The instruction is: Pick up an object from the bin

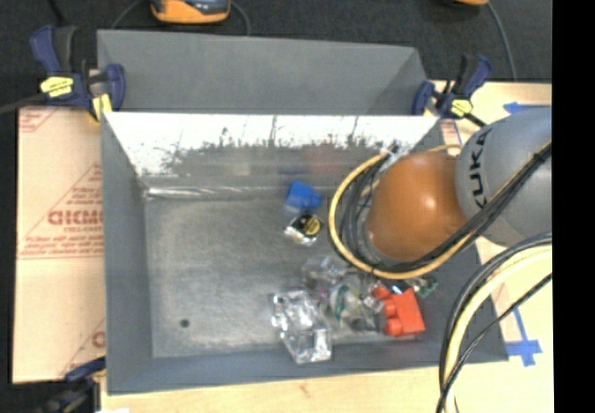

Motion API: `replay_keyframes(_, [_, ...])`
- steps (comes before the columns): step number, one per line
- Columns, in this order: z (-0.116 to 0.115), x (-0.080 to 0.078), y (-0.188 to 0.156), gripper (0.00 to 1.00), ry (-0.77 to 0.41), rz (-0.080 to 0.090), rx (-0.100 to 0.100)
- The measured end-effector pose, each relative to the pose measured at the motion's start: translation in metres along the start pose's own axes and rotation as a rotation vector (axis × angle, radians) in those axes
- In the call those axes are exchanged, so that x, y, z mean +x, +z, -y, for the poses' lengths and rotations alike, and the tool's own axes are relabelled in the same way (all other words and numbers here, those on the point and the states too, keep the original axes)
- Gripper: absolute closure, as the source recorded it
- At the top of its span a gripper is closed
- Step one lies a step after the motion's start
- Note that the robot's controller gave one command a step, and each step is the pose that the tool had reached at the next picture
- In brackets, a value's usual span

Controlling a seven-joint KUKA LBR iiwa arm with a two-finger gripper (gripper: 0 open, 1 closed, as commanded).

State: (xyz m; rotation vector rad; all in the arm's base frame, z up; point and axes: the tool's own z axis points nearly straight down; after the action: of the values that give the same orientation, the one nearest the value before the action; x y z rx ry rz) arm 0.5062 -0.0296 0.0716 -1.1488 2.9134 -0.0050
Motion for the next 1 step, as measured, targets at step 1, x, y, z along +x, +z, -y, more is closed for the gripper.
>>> replay_keyframes(1, [-0.0002, 0.0004, 0.0002, 1.00, -0.002, -0.001, 0.000])
